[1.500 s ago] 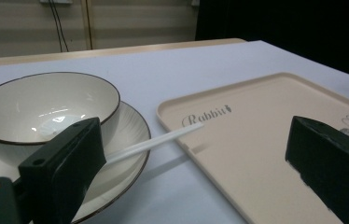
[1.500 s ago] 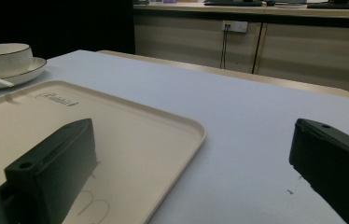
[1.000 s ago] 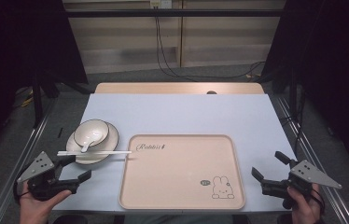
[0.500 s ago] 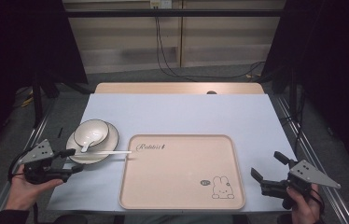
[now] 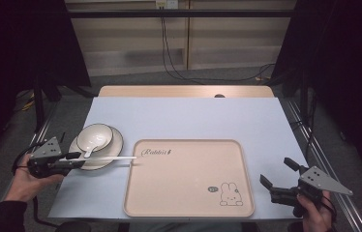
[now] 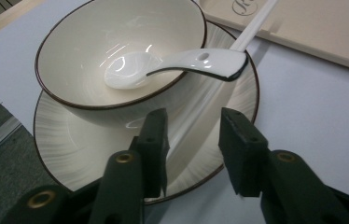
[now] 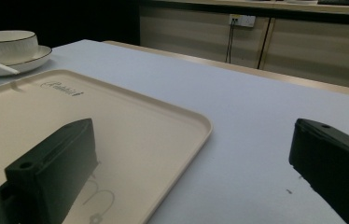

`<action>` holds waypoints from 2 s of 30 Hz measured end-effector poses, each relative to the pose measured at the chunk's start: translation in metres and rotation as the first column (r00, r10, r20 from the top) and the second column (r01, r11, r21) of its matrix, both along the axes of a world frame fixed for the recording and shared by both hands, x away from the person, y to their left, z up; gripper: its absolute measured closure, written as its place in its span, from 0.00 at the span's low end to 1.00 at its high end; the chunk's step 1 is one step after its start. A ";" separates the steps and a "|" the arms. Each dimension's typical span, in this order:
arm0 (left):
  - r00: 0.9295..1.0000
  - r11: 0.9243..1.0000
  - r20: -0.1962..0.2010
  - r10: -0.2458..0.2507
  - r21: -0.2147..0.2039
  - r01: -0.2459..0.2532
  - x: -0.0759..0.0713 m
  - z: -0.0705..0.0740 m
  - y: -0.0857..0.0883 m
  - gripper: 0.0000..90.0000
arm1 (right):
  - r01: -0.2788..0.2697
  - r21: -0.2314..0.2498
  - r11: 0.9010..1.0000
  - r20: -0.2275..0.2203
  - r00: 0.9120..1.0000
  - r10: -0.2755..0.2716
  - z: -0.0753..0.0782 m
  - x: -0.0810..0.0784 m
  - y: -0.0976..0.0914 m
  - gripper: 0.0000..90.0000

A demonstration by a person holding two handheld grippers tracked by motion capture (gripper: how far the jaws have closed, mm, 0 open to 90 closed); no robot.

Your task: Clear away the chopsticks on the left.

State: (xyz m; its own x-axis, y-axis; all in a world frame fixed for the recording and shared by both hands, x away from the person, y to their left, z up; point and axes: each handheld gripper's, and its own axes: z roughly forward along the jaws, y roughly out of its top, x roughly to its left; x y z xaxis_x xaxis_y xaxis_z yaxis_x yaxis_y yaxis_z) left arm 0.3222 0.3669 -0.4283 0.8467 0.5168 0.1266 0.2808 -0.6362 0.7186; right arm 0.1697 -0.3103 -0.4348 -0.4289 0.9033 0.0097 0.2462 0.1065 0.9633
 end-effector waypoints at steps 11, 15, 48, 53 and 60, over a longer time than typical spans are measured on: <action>0.996 0.992 -0.010 -0.086 0.095 0.086 0.008 -0.006 -0.010 0.76 | -0.006 -0.002 1.000 -0.010 1.000 0.006 -0.001 0.000 0.000 0.00; 0.994 0.985 -0.007 -0.111 0.129 0.111 0.010 -0.004 -0.014 0.77 | -0.003 -0.008 1.000 -0.007 1.000 0.003 -0.001 0.000 0.000 0.00; 0.962 0.945 -0.119 -0.246 0.190 0.265 0.022 -0.011 -0.030 0.94 | -0.013 -0.015 1.000 -0.019 1.000 0.013 -0.002 0.000 0.001 0.00; 0.964 0.955 -0.144 -0.224 0.165 0.246 0.023 -0.010 -0.029 0.94 | -0.016 -0.017 1.000 -0.022 1.000 0.015 -0.002 -0.001 0.001 0.00; 0.963 0.963 -0.165 -0.212 0.132 0.234 0.020 -0.005 -0.028 0.94 | -0.014 -0.015 1.000 -0.021 1.000 0.014 -0.002 0.000 0.001 0.00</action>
